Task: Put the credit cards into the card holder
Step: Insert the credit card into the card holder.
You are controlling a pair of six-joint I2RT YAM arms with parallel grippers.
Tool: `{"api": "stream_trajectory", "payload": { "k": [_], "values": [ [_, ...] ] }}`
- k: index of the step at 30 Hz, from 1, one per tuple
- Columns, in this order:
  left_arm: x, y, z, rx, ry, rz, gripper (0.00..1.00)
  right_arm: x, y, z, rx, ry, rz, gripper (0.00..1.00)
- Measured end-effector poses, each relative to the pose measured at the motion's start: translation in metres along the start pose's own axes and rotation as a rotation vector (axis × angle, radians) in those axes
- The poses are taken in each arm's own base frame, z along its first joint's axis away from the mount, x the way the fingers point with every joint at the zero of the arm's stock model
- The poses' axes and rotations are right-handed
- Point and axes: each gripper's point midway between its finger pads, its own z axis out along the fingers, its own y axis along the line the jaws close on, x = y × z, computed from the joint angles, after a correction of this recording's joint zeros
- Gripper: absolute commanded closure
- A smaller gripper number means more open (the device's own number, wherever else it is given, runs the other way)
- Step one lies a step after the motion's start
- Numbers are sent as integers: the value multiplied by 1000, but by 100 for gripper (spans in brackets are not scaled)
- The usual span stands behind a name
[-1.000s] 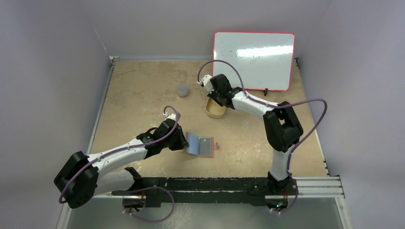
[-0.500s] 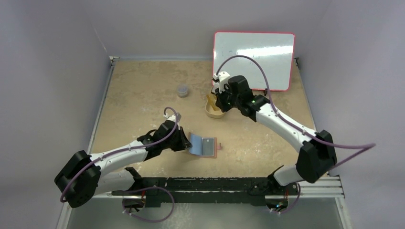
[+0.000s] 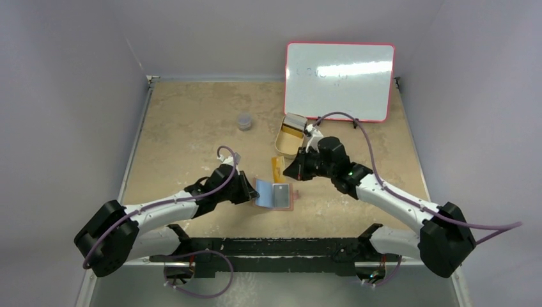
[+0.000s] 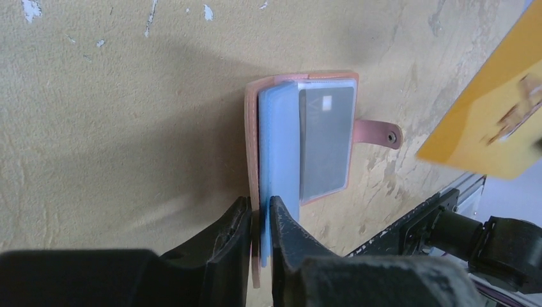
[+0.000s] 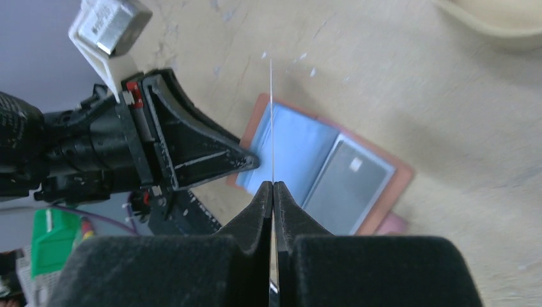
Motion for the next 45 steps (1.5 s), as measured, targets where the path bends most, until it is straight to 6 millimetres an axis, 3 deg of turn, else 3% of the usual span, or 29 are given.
{"api": "stream_trajectory", "payload": {
  "k": [7,14,17,28,38,45],
  "values": [
    [1,6,0,-18,-5,-1,79,52,-3,15,-16,99,120,100],
    [4,14,-4,-31,-8,-1,79,75,-20,23,17,139,180,100],
    [4,14,-6,-26,-15,0,83,83,-25,24,22,151,199,100],
    [5,17,-7,-34,-15,0,84,98,-32,33,13,174,256,100],
    [4,23,-11,-63,-30,0,77,94,-36,36,9,145,307,100],
    [1,24,-13,-69,-43,3,100,94,-40,39,11,140,334,100]
  ]
}}
